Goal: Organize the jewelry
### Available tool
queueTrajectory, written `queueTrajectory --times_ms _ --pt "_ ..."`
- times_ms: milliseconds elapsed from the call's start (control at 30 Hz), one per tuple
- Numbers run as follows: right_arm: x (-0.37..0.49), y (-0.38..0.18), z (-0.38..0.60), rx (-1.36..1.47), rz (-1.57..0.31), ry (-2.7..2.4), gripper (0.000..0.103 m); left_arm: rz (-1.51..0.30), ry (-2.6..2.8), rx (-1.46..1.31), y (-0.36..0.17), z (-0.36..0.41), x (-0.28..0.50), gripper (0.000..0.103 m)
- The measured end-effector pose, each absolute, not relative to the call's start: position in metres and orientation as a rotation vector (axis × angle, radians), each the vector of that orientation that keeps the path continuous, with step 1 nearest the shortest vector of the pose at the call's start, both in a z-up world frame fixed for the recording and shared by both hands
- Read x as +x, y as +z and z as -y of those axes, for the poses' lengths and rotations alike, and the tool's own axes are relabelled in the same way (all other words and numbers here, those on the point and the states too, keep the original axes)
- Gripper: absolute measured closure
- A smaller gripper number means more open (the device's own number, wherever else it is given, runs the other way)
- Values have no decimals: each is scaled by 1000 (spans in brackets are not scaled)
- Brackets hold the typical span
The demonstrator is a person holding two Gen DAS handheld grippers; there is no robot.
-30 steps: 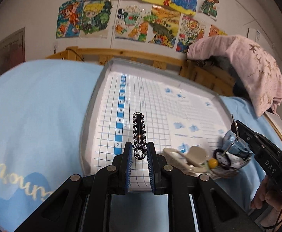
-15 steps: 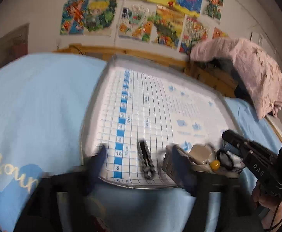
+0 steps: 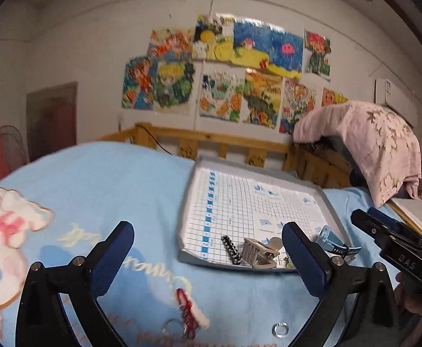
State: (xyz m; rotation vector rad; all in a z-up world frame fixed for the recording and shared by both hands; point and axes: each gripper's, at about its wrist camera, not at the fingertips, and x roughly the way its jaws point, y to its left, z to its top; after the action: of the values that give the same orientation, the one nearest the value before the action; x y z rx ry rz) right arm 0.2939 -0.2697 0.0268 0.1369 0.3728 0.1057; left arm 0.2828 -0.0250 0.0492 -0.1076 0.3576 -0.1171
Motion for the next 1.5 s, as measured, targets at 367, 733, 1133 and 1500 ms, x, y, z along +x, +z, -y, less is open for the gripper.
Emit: queueTrajectory --times_ms 367,733,1133,1500 --pt "188 47 250 225 -256 165 7 -297 -51 -104 56 -3 178 0" --pt "98 24 236 198 -206 130 4 -288 -15 -69 35 -26 100 0" --pt "65 0 225 166 -252 114 3 -293 12 -33 22 -28 80 0" --pt "77 8 226 121 -265 97 3 -390 -26 -28 14 -30 109 0"
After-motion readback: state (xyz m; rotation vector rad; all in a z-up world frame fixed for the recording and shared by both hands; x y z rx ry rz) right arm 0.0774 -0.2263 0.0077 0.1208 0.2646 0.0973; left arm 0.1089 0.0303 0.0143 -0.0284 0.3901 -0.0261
